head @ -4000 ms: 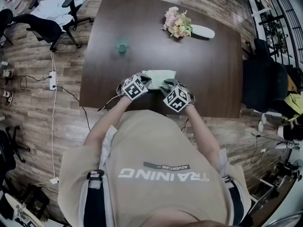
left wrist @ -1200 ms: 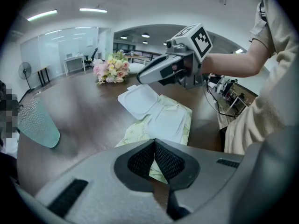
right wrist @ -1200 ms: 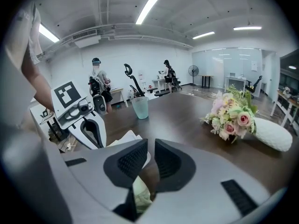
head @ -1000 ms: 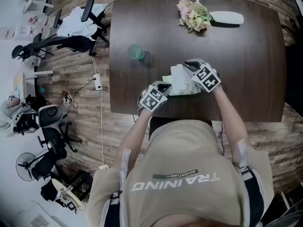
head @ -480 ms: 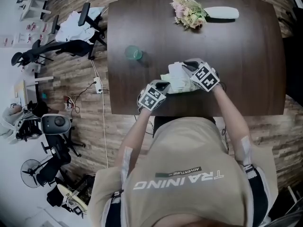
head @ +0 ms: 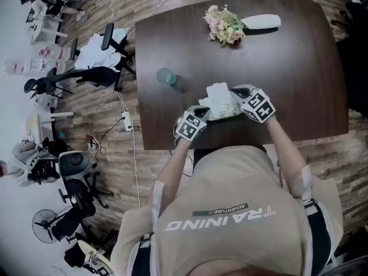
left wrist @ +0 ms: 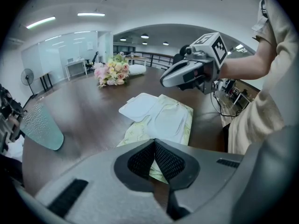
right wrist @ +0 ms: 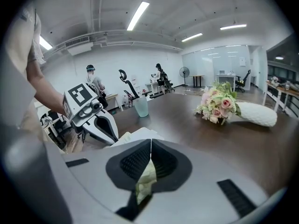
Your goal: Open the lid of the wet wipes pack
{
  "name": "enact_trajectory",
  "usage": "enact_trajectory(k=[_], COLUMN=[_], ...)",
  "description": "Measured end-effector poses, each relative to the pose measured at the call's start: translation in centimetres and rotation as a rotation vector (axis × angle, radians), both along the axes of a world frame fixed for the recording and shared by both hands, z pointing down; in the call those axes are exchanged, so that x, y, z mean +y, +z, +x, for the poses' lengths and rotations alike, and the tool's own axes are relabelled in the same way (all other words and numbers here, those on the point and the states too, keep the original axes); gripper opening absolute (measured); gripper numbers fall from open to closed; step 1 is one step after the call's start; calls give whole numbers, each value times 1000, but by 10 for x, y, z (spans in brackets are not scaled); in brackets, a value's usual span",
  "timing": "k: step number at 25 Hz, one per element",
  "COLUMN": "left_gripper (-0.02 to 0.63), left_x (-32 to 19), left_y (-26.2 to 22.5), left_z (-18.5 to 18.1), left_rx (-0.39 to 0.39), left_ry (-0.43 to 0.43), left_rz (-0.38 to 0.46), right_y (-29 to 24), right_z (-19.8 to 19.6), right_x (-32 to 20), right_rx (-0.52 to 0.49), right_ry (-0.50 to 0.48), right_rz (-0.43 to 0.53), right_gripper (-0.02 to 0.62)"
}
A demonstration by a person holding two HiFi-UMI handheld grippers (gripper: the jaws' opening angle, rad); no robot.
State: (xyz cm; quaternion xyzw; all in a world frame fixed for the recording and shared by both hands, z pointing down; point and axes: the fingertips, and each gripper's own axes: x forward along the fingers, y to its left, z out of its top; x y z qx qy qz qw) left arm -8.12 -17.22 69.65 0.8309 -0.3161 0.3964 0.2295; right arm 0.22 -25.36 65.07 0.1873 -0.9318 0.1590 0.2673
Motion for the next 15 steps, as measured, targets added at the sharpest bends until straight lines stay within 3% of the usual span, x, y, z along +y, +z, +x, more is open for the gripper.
enact_trajectory(k=[9,15], left_gripper=[9,9], left_x=[-4,-19], left_y=[-1,-56], left_z=[-3,4], left_rx=[36,277], left_ry=[-13,-209], left_rz=[84,131], right_y=[-18,-47], right_z=[15,33], right_x=[17,14], right_rx=[-32,-75], right_ry=[52,161], right_rz=[13,86], right_gripper=[15,15])
